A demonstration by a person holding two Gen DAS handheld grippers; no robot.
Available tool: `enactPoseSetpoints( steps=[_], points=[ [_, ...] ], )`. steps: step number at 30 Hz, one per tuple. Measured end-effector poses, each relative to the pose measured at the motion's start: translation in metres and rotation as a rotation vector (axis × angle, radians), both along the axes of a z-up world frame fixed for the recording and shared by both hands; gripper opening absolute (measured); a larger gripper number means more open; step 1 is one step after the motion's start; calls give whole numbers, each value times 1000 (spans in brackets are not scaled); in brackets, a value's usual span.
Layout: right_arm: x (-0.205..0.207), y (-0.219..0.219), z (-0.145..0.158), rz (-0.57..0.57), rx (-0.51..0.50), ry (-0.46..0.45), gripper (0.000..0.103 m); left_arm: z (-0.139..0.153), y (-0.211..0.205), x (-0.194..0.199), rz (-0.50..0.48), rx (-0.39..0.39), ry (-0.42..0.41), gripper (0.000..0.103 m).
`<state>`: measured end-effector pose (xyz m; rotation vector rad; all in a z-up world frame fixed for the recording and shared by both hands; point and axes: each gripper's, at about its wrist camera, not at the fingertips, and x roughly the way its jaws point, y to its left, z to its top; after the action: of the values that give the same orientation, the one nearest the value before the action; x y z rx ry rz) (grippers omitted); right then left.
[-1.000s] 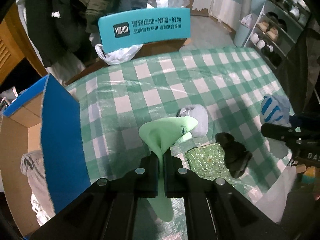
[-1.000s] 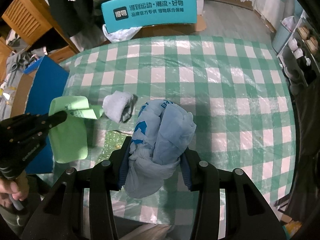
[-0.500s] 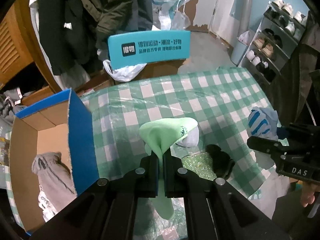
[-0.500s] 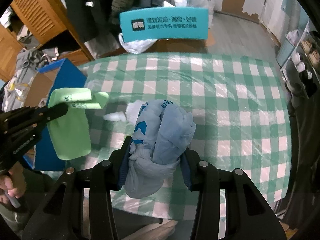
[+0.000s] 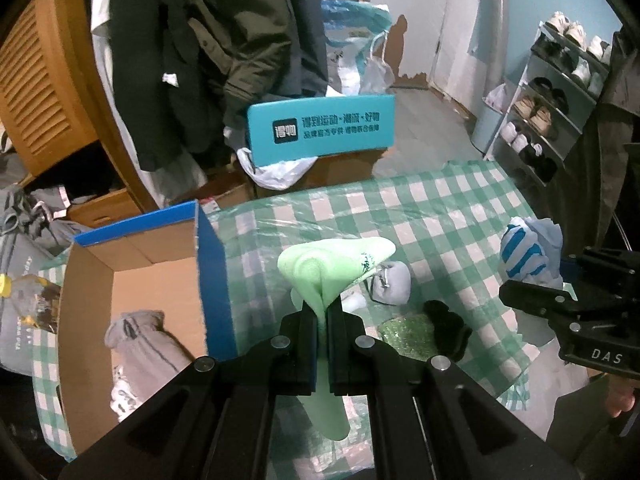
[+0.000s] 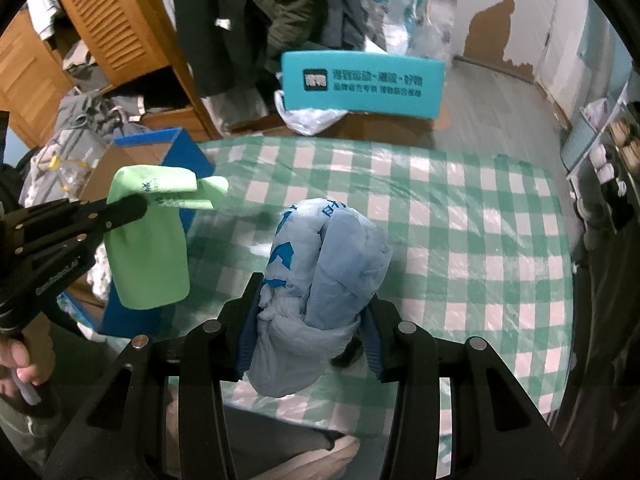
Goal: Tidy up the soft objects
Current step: 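Carry the green cloth with the left gripper while the right carries the blue-white sock to the box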
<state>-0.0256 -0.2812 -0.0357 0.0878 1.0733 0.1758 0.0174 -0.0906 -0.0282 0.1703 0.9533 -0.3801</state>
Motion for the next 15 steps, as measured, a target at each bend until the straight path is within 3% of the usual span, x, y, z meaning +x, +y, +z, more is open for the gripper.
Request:
enactPoseSetpoints(
  steps=[15],
  points=[
    [3,44,24,89,11,-48,43,23,40,-7,59,-24,-45,4]
  ],
)
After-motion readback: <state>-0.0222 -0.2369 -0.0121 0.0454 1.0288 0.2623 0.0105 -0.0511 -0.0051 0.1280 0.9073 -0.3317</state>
